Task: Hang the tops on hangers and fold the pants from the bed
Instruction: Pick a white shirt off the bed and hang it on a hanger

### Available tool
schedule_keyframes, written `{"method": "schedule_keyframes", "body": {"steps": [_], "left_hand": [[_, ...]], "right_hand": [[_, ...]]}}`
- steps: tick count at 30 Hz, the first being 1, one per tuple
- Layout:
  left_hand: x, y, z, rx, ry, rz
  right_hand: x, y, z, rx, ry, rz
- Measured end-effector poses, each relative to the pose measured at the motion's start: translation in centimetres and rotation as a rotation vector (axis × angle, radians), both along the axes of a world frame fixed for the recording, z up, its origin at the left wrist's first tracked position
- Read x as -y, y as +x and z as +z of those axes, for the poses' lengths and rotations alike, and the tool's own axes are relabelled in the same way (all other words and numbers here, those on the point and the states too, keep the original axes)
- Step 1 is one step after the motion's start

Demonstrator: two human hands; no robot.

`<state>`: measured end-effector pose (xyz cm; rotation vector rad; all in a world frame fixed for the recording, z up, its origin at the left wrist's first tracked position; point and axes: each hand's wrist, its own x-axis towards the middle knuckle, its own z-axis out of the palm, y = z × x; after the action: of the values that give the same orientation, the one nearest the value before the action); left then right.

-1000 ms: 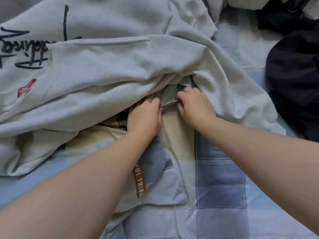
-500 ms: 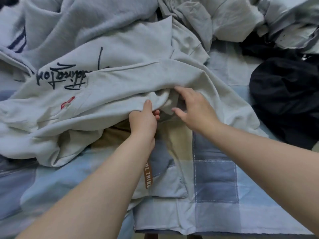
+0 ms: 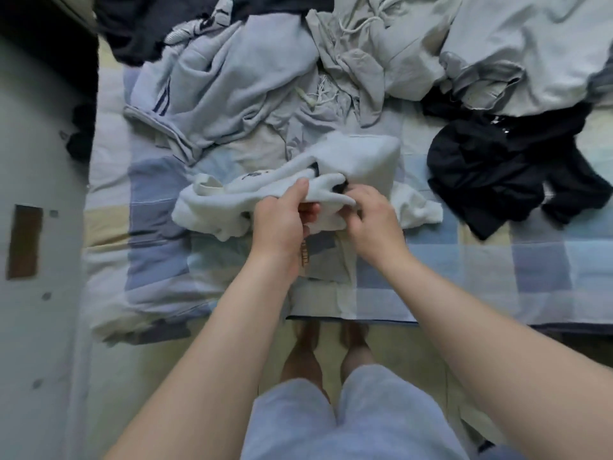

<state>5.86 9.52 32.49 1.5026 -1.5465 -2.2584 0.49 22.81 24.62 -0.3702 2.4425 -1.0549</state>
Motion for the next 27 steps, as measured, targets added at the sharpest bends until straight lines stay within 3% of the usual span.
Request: {"method": "schedule_keyframes", "body": {"steps": [5, 12, 15, 17, 24, 27], "left_hand": [[1.0, -0.1, 5.9, -0.001, -0.054, -0.081], [-1.5, 1.9, 7.8, -0.133, -0.067, -0.672], [-3.2, 3.1, 8.1, -0.294, -0.034, -0.798], [-4.2, 3.3, 7.9, -0.325, -0.16, -0.846], [-5.3, 1.2, 7.3, -0.14, -0.659, -0.913], [-4.7, 0.1, 7.6, -0.165, -0.685, -0.832]], "right_hand": [[-3.6, 1.5, 9.1, -0.008, -0.076, -0.128], [-4.9, 0.6, 17.6, 0.077, -0.288, -0.172], [-5.3, 0.0, 19.8, 0.092, -0.407, -0.249], [-5.6, -0.5, 21.2, 0.102, -0.48, -0.299], [-5.8, -1.9, 25.6, 0.192, -0.71, -0.386], [-6.8, -3.4, 26.6, 0.253, -0.755, -0.57]]}}
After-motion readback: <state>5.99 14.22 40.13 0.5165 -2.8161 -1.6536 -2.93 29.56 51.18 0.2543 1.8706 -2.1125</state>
